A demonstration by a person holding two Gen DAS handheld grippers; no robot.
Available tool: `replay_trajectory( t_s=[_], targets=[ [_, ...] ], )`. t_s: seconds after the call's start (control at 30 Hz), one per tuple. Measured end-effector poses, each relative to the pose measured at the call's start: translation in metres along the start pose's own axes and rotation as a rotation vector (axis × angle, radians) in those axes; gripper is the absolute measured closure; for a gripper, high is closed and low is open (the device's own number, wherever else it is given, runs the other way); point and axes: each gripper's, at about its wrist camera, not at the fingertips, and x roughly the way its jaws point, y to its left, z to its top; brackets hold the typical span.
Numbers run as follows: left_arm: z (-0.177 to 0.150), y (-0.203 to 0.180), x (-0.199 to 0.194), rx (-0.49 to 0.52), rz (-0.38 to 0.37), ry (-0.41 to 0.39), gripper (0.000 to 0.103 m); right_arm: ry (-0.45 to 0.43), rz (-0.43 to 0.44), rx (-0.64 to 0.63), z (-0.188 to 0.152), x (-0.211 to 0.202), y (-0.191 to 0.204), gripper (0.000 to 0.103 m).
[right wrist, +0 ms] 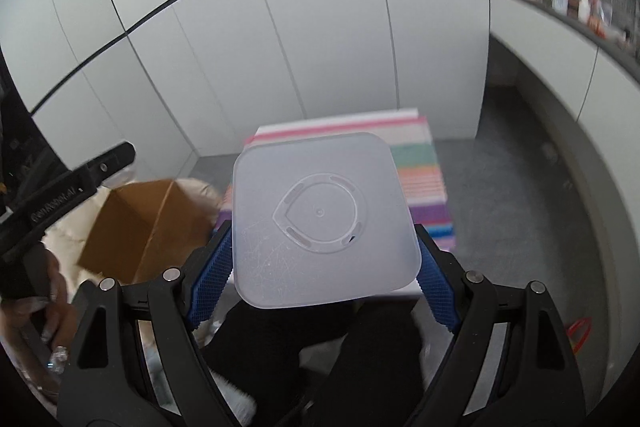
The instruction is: Organize objects
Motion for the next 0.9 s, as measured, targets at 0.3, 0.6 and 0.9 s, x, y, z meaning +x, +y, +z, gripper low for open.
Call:
replay_trajectory(
  t_s=[0.3, 0.6, 0.9],
  targets=[
    [-0.048, 0.016, -0.005, 0.003, 0.022, 0.07, 0.044, 0.008, -0.076, -0.023, -0.04, -0.02, -0.01, 0.018],
    [-0.047, 0.032, -0.026, -0.033, 0.039, 0.027, 0.044, -0.009, -0.086, -0.083, -0.039, -0.022, 0.009, 0.018],
    [-0.049, 0.06, -0.028, -0.082, 0.079, 0.027, 0.044, -0.016, -0.064, -0.163, -0.034, -0.014, 0.037, 0.018]
  ],
)
